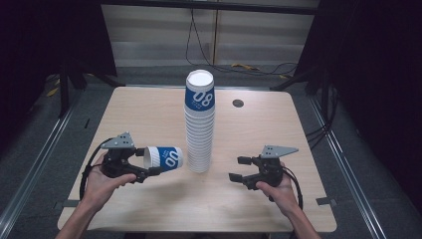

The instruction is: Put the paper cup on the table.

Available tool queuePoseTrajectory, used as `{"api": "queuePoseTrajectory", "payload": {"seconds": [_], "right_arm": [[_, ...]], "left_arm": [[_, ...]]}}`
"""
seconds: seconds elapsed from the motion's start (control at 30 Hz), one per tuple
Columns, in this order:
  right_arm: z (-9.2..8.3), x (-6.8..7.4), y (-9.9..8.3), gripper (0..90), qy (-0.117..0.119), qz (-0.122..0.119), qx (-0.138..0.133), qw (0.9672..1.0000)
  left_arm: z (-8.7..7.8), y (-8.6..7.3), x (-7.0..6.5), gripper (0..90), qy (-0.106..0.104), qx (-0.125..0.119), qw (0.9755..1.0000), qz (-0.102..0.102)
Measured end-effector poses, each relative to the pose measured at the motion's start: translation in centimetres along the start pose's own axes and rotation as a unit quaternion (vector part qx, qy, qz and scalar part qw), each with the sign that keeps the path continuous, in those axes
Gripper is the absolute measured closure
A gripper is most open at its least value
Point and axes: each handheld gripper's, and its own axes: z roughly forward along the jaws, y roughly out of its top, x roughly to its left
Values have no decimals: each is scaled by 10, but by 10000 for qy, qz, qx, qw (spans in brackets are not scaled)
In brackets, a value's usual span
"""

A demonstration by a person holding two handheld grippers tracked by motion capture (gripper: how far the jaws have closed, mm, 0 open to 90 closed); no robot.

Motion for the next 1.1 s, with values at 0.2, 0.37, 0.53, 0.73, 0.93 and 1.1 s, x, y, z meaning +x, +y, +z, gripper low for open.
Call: {"api": "queuePoseTrajectory", "payload": {"seconds": [0.2, 0.37, 0.53, 0.73, 0.93, 1.1], "right_arm": [[4, -1, -1, 214, -4, -36, 137, 9999], [5, -2, -1, 150, -150, -18, 168, 9997], [6, -6, -3, 139, -247, 69, 280, 9993], [9, -5, -3, 145, -280, 38, 410, 9988], [10, -5, -3, 146, -283, 2, 477, 9985], [11, -5, -4, 146, -261, 0, 499, 9984]], "left_arm": [[-4, -10, 14, 182, 362, 170, 9992, -78], [-6, -9, 19, 183, 621, 441, 9971, -10], [-4, -7, 19, 185, 830, 721, 9939, 125], [-2, -2, 23, 189, 903, 992, 9909, 101], [-1, 11, 28, 194, 895, 1296, 9874, 148], [10, 16, 27, 193, 910, 1708, 9806, 309]]}}
